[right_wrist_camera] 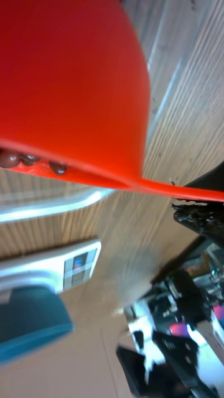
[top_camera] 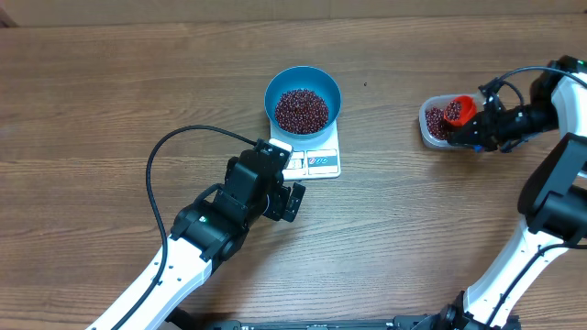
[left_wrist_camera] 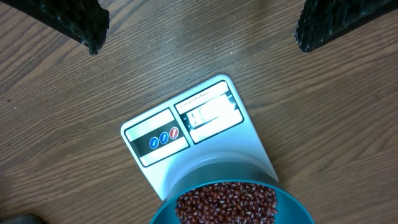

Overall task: Scoop item into bowl and weigh 150g on scale
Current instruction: 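Lift the filled red scoop with right gripper toward the teal bowl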

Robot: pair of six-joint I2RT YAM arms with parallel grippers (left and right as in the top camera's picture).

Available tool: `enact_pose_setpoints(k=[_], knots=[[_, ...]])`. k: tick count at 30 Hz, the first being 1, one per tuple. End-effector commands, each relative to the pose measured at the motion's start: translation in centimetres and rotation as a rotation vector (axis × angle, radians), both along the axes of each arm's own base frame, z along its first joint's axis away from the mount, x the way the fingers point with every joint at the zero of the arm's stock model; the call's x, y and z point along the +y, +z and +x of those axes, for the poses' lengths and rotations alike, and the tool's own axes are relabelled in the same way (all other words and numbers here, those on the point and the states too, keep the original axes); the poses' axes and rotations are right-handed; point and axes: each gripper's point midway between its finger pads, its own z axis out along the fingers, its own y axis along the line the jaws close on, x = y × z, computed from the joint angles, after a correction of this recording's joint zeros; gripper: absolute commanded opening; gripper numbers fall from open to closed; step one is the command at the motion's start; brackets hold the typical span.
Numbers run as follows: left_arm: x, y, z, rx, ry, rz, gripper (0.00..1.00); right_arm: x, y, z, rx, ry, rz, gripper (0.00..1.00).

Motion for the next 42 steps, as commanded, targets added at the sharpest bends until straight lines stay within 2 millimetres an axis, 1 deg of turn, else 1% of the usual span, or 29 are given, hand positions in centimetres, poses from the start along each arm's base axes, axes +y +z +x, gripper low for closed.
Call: enact_pose_setpoints(k=[1,6,13,16,21,25,27,28,32,37,40,42], knots=[[0.3,0.0,0.3,-0.008,0.006,0.015,0.99,-0.1,1.2,1.0,-0.102,-0.030,0.095,0.04],[0.3,0.0,0.3,-0.008,0.006,0.015,1.00,0.2,2.1,1.7,-0.130,-0.070,0.151,0.04],[0.3,0.0,0.3,-0.008,0.006,0.015,1.00,2.6,3.6,2.3,-0.169,-0.038,0.185,0.04],[0.3,0.0,0.3,-0.008,0.006,0.015,0.99,4.0,4.8,2.5,-0.199,-0.014,0.200,0.04],[0.3,0.0,0.3,-0.008,0.006,0.015,1.00,6.7,6.0,2.7,-0.220,0.042,0.207,0.04],[0.3,0.0,0.3,-0.008,0.006,0.015,1.00,9.4,6.9,3.1,-0.228,0.101,0.206,0.04],[0.3,0.1,0.3,-0.008,0.006,0.015,1.00,11.2,7.9,3.5,-0.245,0.138,0.200,0.04],[0.3,0.0,0.3,-0.008,0.006,0.015,1.00,11.7,8.2,3.6,-0.250,0.148,0.196,0.04],[0.3,0.0,0.3,-0.008,0.006,0.015,1.00,14.0,9.6,4.1,-0.277,0.209,0.126,0.04],[0.3,0.0,0.3,-0.008,0.006,0.015,0.99,16.6,10.4,4.3,-0.316,0.300,-0.020,0.04],[0.3,0.0,0.3,-0.008,0.006,0.015,0.99,18.4,10.3,4.2,-0.344,0.361,-0.104,0.04],[0.3,0.0,0.3,-0.008,0.006,0.015,1.00,19.4,9.7,4.3,-0.353,0.389,-0.171,0.04]])
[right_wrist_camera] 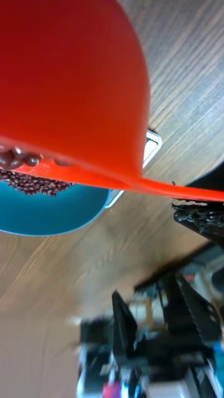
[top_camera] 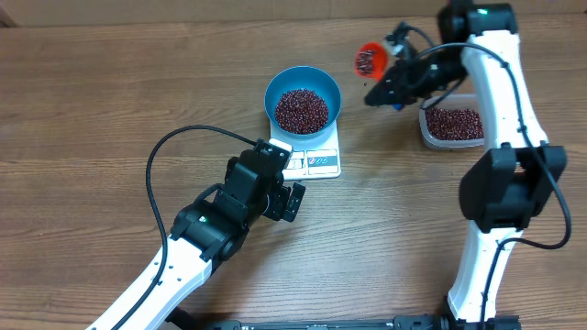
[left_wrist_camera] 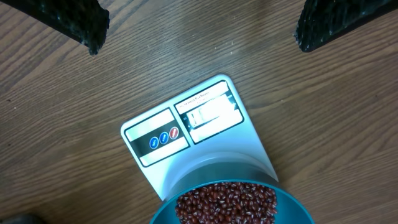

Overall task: Scoop item into bowl and weigh 150g on scale
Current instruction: 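Lift the filled red scoop with right gripper toward the teal bowl, then tilt the scoop with right gripper to pour beans into the bowl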

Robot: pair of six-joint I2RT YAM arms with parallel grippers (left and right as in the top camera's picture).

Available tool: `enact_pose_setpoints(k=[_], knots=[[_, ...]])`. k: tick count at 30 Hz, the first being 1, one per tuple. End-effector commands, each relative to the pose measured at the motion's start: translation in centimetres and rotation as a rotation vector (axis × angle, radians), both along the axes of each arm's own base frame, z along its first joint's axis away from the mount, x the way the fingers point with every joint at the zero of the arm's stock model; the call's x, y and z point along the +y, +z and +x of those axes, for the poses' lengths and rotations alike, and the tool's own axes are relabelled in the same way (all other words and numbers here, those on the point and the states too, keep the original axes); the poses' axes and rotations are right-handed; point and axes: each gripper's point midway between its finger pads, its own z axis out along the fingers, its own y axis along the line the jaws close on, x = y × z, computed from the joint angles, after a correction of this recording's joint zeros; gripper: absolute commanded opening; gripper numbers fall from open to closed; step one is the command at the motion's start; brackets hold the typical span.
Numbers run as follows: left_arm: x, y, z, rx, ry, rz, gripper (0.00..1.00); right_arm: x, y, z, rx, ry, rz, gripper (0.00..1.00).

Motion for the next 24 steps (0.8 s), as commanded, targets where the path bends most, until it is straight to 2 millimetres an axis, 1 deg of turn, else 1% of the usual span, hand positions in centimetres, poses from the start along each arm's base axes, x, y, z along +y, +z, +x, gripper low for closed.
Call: enact_pose_setpoints(k=[1,8,12,15,19,24], knots=[[0.3,0.1,0.3,-0.008,0.006,0.015,1.00,1.2,0.7,-0.2,-0.075,0.015,-0.162,0.04],[0.3,0.1,0.3,-0.008,0.006,0.015,0.99,3.5,-1.6,0.3,-0.188,0.053,-0.452,0.04],[0.3,0.1,0.3,-0.008,0.006,0.015,0.99,3.6,-2.3,1.2,-0.283,0.038,-0.652,0.04],[0.3,0.1,0.3,-0.008,0.006,0.015,1.00,3.3,-2.2,1.5,-0.350,0.032,-0.800,0.04],[0.3,0.1,0.3,-0.008,0.006,0.015,0.99,2.9,-1.7,2.0,-0.427,0.013,-0.946,0.04],[0.3,0.1,0.3,-0.009,0.006,0.015,1.00,3.7,-1.6,1.7,-0.455,0.030,-0.972,0.04]])
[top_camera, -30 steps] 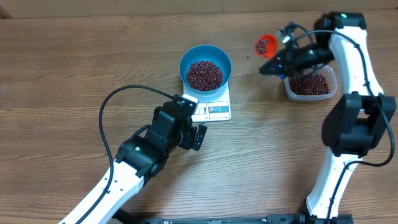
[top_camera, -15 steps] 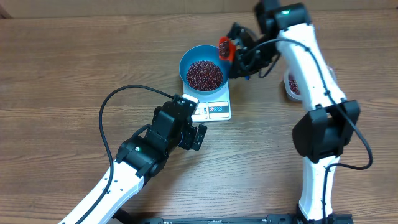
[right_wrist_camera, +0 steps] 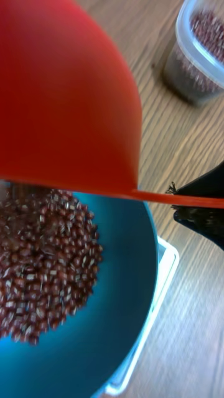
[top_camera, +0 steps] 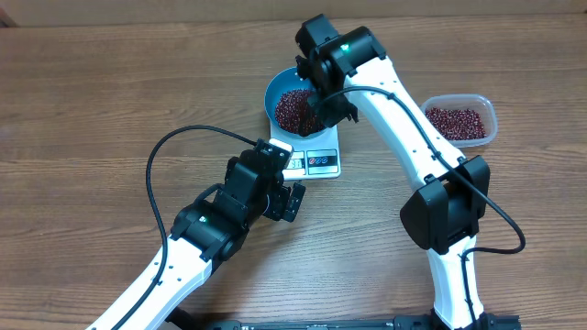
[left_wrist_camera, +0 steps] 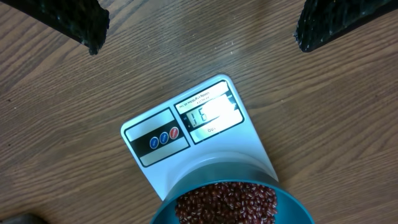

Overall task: Scoop item into bowl and weigh 150g on scale
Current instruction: 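Tilt the scoop with right gripper to pour beans into the bowl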

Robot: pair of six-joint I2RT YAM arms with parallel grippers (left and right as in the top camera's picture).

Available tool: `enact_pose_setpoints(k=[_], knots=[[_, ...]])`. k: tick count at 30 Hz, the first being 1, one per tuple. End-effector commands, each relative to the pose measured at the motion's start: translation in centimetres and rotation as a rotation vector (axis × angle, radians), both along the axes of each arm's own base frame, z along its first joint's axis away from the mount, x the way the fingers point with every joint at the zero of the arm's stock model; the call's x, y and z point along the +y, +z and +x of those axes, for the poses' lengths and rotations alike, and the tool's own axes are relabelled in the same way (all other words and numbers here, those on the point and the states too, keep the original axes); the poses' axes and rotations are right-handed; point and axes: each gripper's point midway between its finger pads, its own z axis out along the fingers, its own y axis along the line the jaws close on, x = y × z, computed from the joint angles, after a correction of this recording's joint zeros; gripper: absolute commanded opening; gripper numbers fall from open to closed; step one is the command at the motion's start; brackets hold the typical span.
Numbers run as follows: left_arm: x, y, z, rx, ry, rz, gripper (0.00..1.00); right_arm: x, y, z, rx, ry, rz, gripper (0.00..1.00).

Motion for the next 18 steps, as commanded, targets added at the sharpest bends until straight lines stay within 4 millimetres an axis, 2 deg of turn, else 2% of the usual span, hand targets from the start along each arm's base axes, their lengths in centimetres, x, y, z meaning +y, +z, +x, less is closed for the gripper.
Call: enact_pose_setpoints(k=[1,8,15,18], knots=[[0.3,0.1,0.3,-0.008,0.006,0.015,1.00,-1.1,2.9,0.9,-0.111,-0.034,-0.047,0.04],[0.3,0.1,0.3,-0.008,0.006,0.015,0.99,-0.7,2.7,0.7,-0.095,-0.027,-0.022,0.04],[0.3,0.1,0.3,-0.008,0.006,0.015,1.00,-0.1,2.4,0.3,-0.022,-0.031,0.108,0.04],[0.3,0.1,0.3,-0.008,0.006,0.015,0.99,-0.1,2.9,0.2,0.007,-0.044,0.191,0.04]])
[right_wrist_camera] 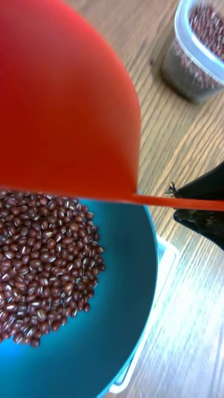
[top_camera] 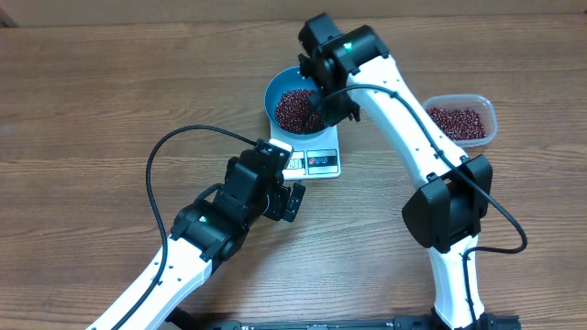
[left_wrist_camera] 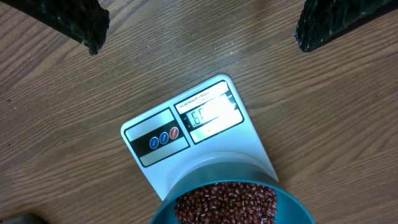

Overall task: Scoop item into bowl and weigh 150g on scale
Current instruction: 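Tilt the scoop with right gripper to pour beans into the bowl, then move the empty scoop with right gripper back to the tub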

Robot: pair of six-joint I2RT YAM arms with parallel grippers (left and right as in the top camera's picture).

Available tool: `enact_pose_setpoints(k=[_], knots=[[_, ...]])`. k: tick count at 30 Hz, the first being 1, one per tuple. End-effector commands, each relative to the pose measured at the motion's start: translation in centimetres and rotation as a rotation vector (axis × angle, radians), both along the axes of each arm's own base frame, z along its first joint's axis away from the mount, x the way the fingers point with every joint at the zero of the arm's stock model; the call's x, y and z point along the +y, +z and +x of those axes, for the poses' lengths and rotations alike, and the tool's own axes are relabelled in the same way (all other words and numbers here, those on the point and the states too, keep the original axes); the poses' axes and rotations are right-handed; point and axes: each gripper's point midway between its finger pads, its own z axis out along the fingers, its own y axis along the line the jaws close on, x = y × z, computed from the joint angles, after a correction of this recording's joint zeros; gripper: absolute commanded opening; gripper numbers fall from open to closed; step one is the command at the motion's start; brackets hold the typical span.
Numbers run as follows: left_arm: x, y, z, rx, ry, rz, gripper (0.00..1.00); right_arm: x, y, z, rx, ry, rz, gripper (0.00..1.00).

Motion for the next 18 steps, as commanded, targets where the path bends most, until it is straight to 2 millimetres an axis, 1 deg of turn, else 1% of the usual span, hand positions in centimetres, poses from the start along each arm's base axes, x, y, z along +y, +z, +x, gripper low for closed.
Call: enact_pose_setpoints(k=[1,4,7,10,14,18], knots=[[0.3,0.1,0.3,-0.008,0.006,0.015,0.99,0.1,3.4,0.1,-0.018,-0.024,0.169,0.04],[0.3,0.1,0.3,-0.008,0.006,0.015,1.00,-0.8,4.8,0.1,-0.008,-0.033,0.249,0.04],[0.3,0.1,0.3,-0.009,0.006,0.015,0.99,-3.1,6.5,0.3,-0.021,-0.084,0.297,0.04],[0.3,0.1,0.3,-0.008,0.006,0.015,1.00,-6.1,8.3,0.4,-0.044,-0.150,0.332,0.04],[0.3,0.1,0.3,-0.008,0.006,0.015,1.00,-11.0,10.5,0.2,-0.072,-0.259,0.376,0.04],[0.3,0.1,0.3,-0.008,0.006,0.015,1.00,-15.9,11.4,-1.0,-0.065,-0.380,0.377,0.04]])
